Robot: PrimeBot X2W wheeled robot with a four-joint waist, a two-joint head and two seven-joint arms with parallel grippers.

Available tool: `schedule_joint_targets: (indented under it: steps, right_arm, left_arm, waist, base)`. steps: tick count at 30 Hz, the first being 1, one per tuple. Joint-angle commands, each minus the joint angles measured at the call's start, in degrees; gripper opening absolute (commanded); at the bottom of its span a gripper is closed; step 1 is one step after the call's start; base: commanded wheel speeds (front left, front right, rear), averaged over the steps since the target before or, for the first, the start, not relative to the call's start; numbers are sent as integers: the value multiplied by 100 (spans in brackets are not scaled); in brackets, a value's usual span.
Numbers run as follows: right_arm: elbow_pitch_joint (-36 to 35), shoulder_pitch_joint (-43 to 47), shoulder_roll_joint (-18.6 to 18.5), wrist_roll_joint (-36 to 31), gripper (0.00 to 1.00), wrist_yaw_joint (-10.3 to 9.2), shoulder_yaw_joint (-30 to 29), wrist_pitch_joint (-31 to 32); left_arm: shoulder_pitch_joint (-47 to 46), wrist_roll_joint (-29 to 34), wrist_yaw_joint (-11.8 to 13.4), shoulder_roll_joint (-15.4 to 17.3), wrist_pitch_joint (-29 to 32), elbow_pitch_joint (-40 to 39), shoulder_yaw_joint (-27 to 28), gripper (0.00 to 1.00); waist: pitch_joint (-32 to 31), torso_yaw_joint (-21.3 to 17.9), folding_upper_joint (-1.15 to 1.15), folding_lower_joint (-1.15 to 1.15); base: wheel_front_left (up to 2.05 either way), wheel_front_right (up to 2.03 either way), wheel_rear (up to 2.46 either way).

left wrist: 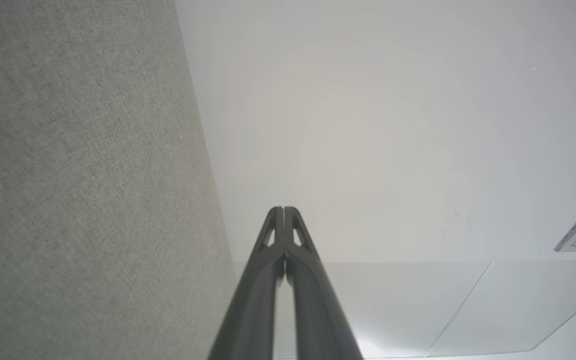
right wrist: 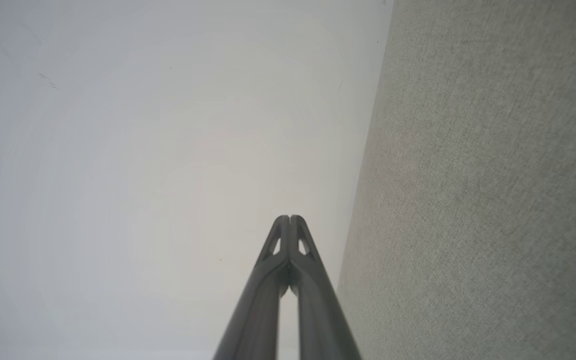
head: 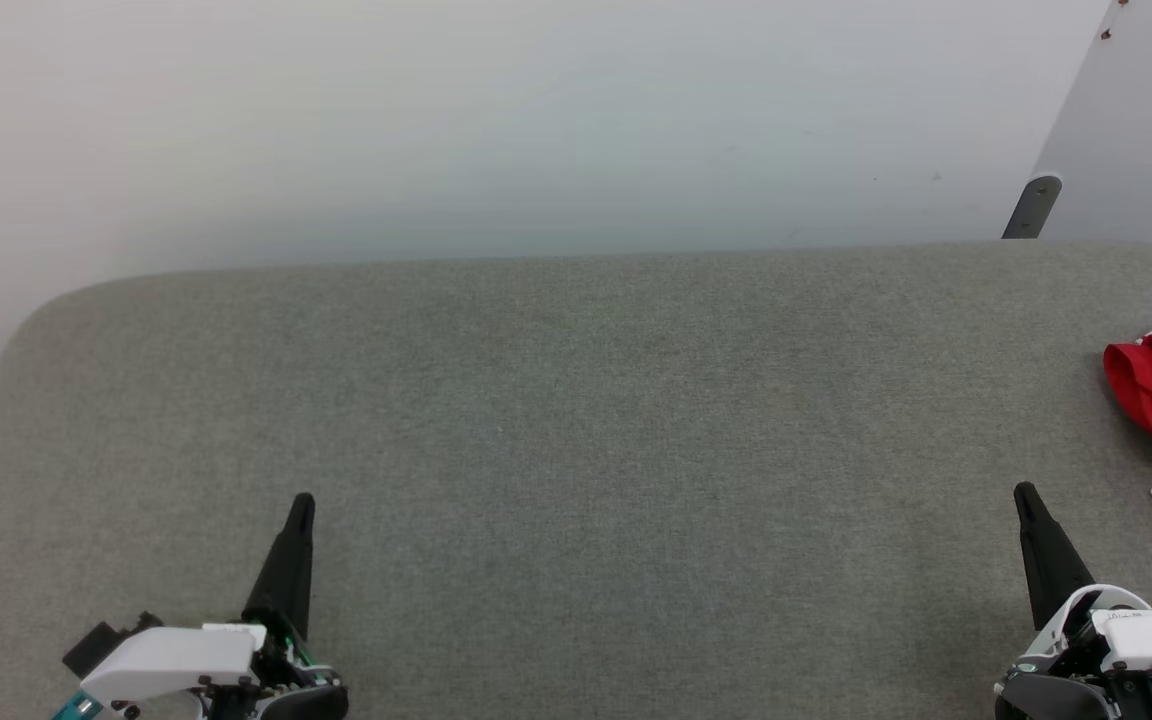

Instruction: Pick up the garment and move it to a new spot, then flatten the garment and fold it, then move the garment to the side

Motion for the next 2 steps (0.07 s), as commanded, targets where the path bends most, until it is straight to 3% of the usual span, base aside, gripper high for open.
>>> schedule_joint_targets:
  steps: [1, 2]
  right_arm:
    - [-14, -13, 19, 21, 0, 2, 3, 12]
    - [-14, -13, 19, 22, 0, 2, 4, 12]
  left_arm:
    - [-51, -19, -31, 0, 8, -12, 13, 0]
    - [-51, -19, -31, 0, 8, -12, 13, 0]
  waist:
    - [0, 0, 0, 0]
    - [0, 0, 0, 0]
  base:
    - [0, 0, 0]
    - [0, 0, 0]
